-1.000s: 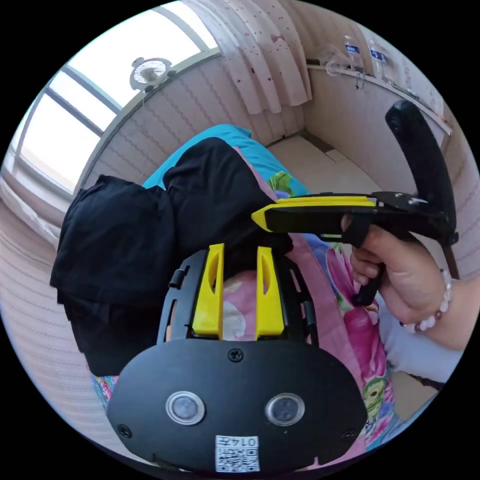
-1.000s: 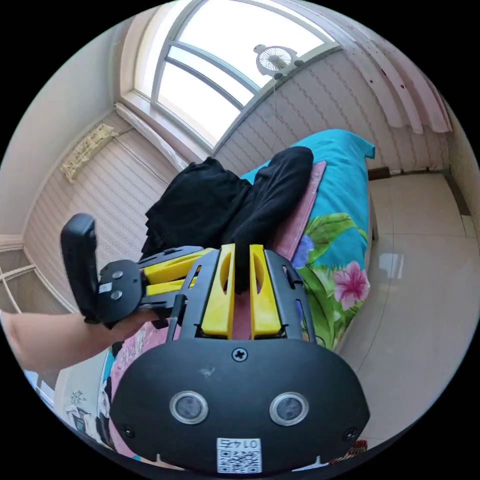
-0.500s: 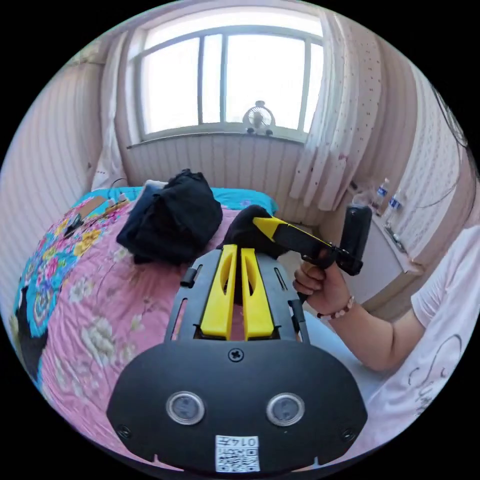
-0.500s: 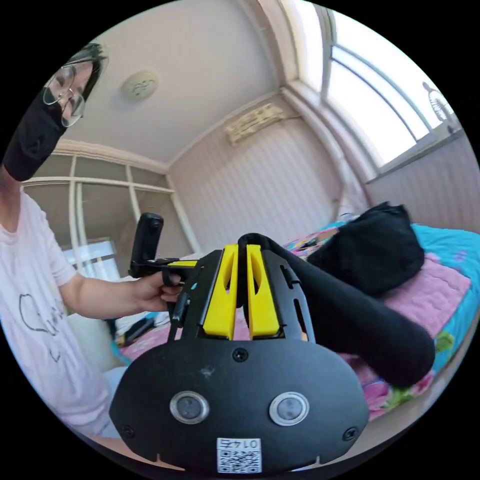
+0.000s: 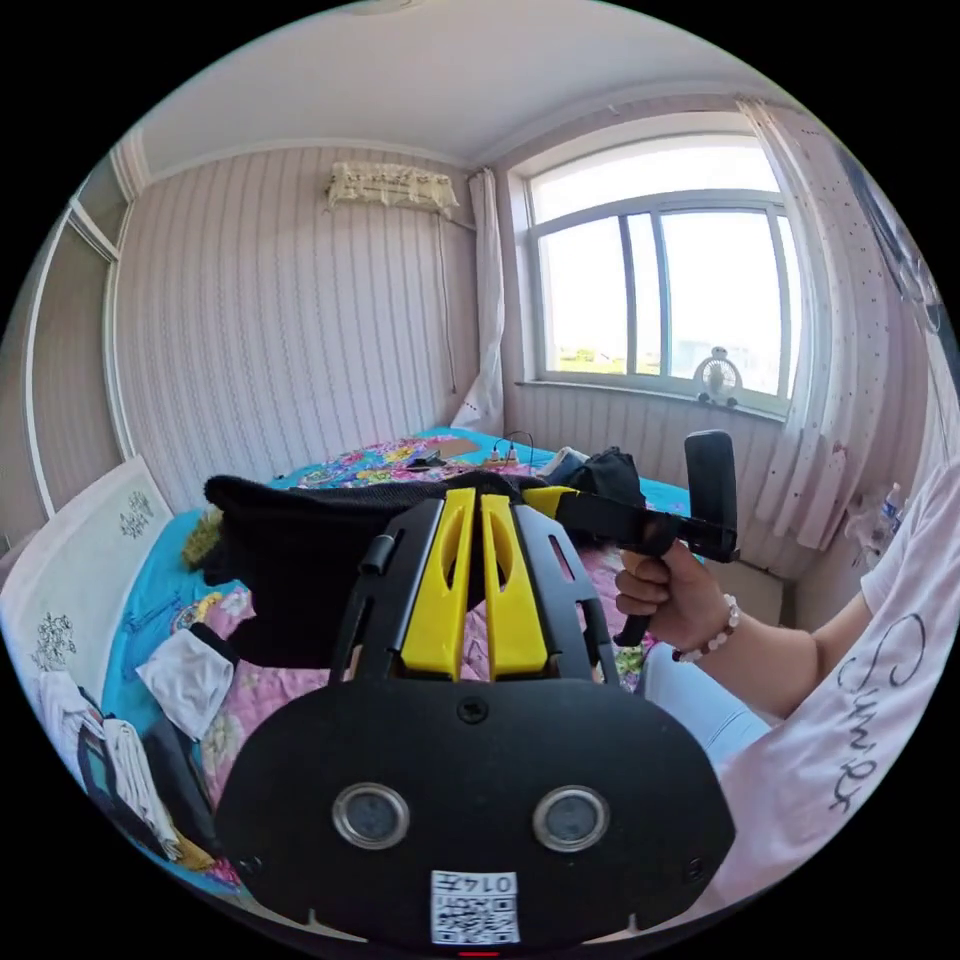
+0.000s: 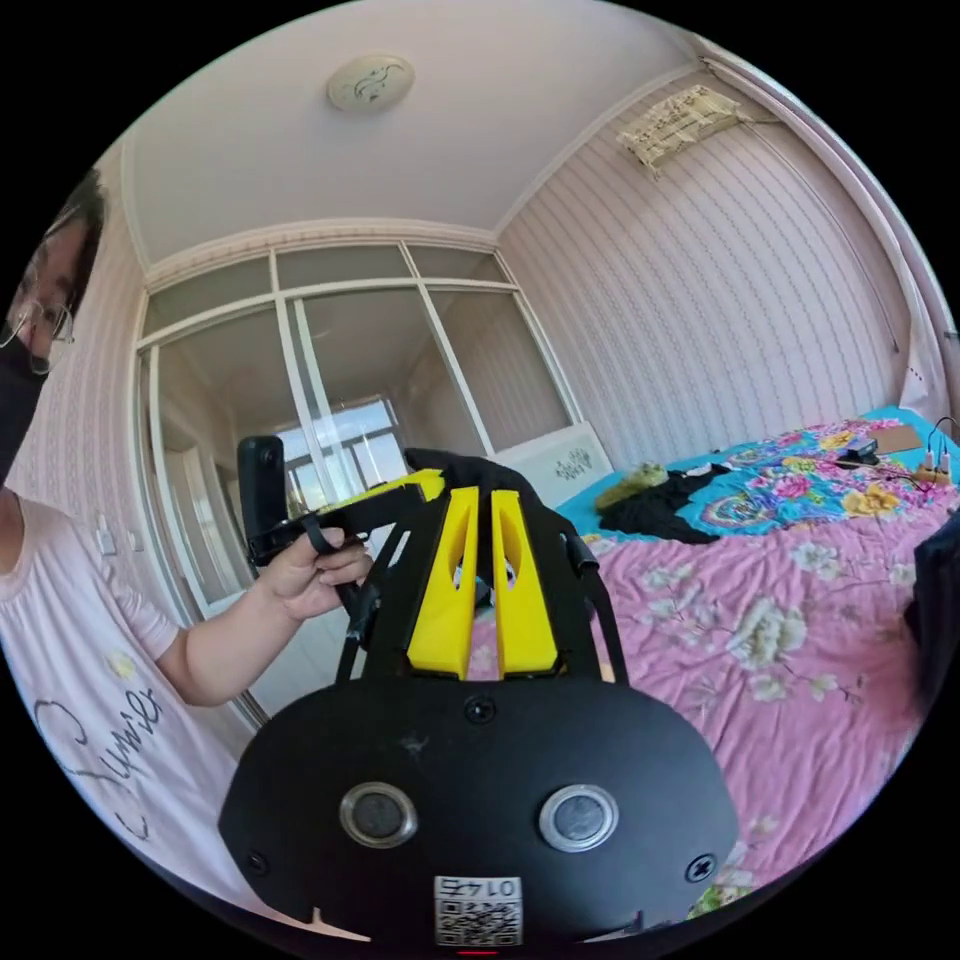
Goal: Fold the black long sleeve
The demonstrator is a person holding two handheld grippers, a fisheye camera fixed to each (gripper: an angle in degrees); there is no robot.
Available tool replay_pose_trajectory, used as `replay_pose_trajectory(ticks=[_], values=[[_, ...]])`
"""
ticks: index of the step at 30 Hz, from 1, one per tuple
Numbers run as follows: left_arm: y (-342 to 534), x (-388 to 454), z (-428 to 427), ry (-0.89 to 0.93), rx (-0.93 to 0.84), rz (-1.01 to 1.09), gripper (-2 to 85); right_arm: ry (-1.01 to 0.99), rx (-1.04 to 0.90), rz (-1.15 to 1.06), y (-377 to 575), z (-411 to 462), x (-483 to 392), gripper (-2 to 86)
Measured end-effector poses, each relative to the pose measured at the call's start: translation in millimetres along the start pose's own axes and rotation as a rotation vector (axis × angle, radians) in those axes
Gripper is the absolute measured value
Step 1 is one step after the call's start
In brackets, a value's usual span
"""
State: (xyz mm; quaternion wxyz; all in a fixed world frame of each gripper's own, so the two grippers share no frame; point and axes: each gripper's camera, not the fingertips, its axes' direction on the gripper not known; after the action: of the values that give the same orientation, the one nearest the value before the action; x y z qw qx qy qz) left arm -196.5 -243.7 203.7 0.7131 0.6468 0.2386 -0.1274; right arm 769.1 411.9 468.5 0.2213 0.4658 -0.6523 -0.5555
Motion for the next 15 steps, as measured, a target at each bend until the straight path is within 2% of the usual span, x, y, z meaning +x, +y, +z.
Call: replay_pose_trajectory(ticks=[2,5,7,9,11,15], values=[[18.1,0.3,13.0,0.045,-0.049,-0.009,-1.0,0.073,-0.105,0.013,40.3,8.7,-0.4,1.0],[86.5,5.0,63.7,0.176,-0.248,-0.049,-0.9,0.176,-0.379,0.162,138.7,20.5,33.4,0.7],[165.7,7.4,111.3,0.237,-0.466,-0.113,-0.9,0.243,-0.577,0.331,222.2,21.0,66.1,0.3],[218.6,6.1,131.6,0.230,-0.634,-0.194,-0.9,0.307,-0.706,0.370,269.2,25.7,73.9,0.0],[246.7,0.1,125.9,0.217,-0.702,-0.282,-0.9,0.365,-0.828,0.308,298.6,40.1,68.7,-0.1],[255.7,-26.0,74.2,0.110,-0.633,-0.327,-0.6,0.378,-0.933,0.032,328.0,98.7,38.8,0.4]])
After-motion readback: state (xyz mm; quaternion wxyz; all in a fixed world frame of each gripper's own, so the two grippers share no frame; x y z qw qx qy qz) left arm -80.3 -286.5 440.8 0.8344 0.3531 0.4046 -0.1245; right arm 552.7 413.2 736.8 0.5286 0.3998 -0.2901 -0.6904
